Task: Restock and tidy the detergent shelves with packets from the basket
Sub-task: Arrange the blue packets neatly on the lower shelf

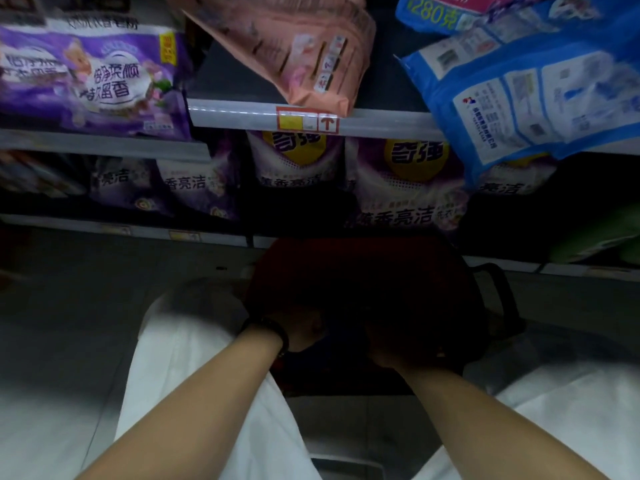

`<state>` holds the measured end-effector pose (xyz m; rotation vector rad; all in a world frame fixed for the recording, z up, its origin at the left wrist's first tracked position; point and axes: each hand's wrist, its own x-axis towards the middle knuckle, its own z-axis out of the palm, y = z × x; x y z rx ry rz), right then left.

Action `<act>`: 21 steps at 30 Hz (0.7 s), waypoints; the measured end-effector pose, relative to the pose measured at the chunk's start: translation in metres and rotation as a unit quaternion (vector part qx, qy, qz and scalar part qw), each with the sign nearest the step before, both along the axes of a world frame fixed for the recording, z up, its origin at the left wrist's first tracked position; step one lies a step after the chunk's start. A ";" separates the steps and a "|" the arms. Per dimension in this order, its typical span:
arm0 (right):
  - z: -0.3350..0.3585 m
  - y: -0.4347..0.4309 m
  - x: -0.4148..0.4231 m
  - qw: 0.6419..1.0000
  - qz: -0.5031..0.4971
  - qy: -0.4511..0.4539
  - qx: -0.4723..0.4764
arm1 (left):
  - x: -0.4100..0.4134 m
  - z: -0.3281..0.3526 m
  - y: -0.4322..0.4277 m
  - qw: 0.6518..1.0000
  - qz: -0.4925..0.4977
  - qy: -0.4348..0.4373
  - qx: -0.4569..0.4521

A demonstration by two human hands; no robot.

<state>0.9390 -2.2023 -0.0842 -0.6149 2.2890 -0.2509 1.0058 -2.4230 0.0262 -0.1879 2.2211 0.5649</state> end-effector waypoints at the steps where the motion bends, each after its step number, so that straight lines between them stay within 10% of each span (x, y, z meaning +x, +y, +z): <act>1: -0.008 0.003 0.003 0.999 -0.032 0.015 -0.022 | -0.001 0.001 0.000 1.000 0.001 -0.002 -0.001; 21: 0.159 -0.009 -0.009 0.992 -0.058 0.112 0.002 | 0.028 0.033 -0.007 0.949 0.186 0.248 0.048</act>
